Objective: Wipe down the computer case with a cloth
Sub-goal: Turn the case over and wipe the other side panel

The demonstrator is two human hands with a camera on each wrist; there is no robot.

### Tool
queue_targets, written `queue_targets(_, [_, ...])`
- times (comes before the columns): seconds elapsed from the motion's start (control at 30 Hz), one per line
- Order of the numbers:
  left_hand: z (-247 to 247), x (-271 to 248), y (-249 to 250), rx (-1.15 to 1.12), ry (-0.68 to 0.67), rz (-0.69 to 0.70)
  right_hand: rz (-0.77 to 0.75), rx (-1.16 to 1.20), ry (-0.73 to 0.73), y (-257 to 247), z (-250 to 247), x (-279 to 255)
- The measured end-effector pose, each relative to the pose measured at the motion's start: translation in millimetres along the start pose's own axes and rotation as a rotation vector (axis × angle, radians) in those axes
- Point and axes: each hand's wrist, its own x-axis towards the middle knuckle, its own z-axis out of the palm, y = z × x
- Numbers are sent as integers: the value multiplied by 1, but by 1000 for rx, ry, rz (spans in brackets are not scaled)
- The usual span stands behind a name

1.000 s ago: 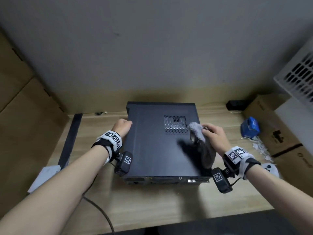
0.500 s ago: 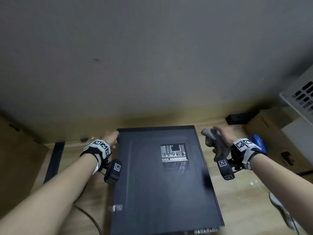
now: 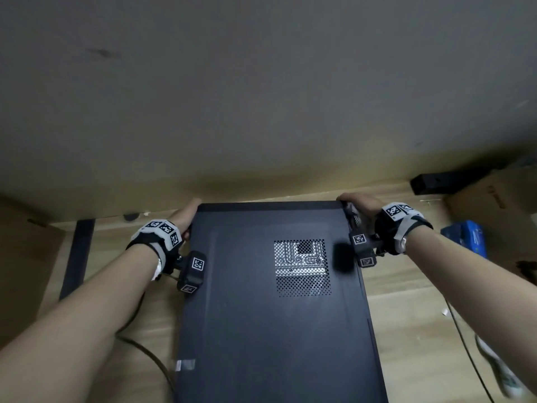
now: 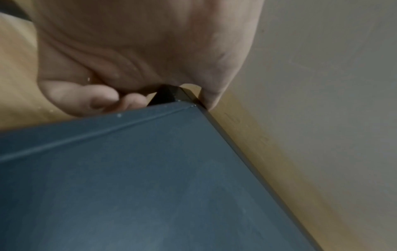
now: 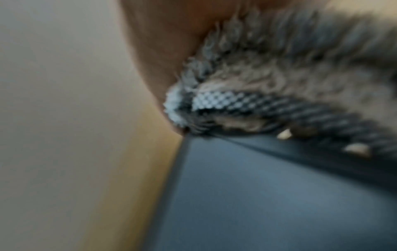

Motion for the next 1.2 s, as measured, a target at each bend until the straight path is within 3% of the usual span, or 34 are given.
queue_targets(0.17, [4,-11,9,-107,-19,-78,75,23,-11,-16,3,-13])
queue_targets(0.43, [1,-27,9,-259,77,-35,44,130,38,-17,12,-40])
queue_targets(0.8, [-29,-120,-27,-234,182,173,-134,340,56,21,-11,-118])
queue_targets(1.0, [-41,-189,-53,-323,264,331,-250,383,183,40,-30,-140])
queue_targets(1.1, [-46,-206,-67,-355,381,461,-309,406,251,41,-32,-187])
queue_targets(1.2, [-44,-217,-78,-390,448,572,-395,435,267,40,-25,-270])
